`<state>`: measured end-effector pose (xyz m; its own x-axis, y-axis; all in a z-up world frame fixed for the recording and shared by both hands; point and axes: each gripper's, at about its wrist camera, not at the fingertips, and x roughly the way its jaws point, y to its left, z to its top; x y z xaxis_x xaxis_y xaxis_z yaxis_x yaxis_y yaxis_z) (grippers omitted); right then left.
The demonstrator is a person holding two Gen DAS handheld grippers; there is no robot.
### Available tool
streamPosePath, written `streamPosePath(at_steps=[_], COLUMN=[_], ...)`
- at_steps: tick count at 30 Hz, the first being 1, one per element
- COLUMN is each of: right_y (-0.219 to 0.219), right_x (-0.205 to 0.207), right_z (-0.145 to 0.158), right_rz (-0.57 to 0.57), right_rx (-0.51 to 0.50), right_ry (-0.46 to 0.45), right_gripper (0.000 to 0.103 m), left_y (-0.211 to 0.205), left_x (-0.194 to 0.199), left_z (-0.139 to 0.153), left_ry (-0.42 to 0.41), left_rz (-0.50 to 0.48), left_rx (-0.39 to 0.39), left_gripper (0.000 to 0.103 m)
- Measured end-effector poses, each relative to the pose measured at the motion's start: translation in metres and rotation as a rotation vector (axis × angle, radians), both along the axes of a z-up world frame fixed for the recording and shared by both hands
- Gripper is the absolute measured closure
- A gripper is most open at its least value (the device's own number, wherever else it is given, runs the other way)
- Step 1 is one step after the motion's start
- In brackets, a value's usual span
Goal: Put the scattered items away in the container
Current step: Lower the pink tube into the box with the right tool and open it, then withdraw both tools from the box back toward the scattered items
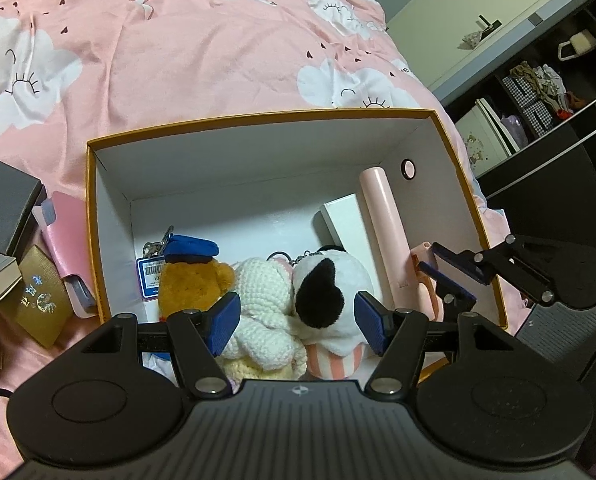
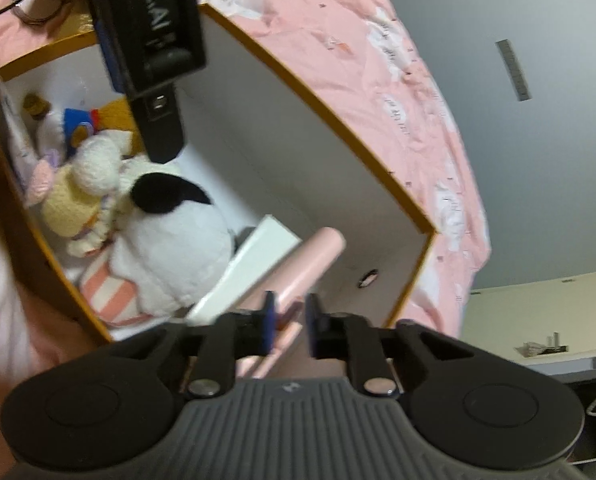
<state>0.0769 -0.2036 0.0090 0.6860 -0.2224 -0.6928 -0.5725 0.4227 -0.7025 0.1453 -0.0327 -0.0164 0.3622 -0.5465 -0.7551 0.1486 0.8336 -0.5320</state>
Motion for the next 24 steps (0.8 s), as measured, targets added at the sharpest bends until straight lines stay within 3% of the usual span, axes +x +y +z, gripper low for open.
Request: streamPosePath(at_steps=[4, 5, 9, 17, 24], right_y=[0.0, 0.0, -0.002, 0.012, 0.025], right_x=[-0.004, -0.004, -0.002, -0.007, -0.009], right_z=[-0.004, -0.006, -0.013, 0.004, -0.005], right_rz=[0.038, 0.046, 0.077, 0.086, 0.093], right_rx=[-0.063, -0.099, -0.266, -0.122, -0.047], right_ry=[-0.006, -0.021, -0.119, -0.096, -0.047], right_gripper=[0.092, 0.103, 0.103, 0.098, 0.096], left_y=[0.002, 0.002, 0.003, 0.003, 0.01], left_x=[0.0, 0.0, 0.001, 0.0, -0.008], left_z=[0.0, 0.0, -0.002, -0.004, -0.004], left_ry=[-0.003, -0.002, 0.003, 0.006, -0.01], left_rz=[0.005, 0.006, 0.005, 0.008, 0.037], left_rx=[-0.005, -0.006, -0.008, 0.002, 0.06], left_gripper=[0.03, 0.029, 0.03, 0.03, 0.03])
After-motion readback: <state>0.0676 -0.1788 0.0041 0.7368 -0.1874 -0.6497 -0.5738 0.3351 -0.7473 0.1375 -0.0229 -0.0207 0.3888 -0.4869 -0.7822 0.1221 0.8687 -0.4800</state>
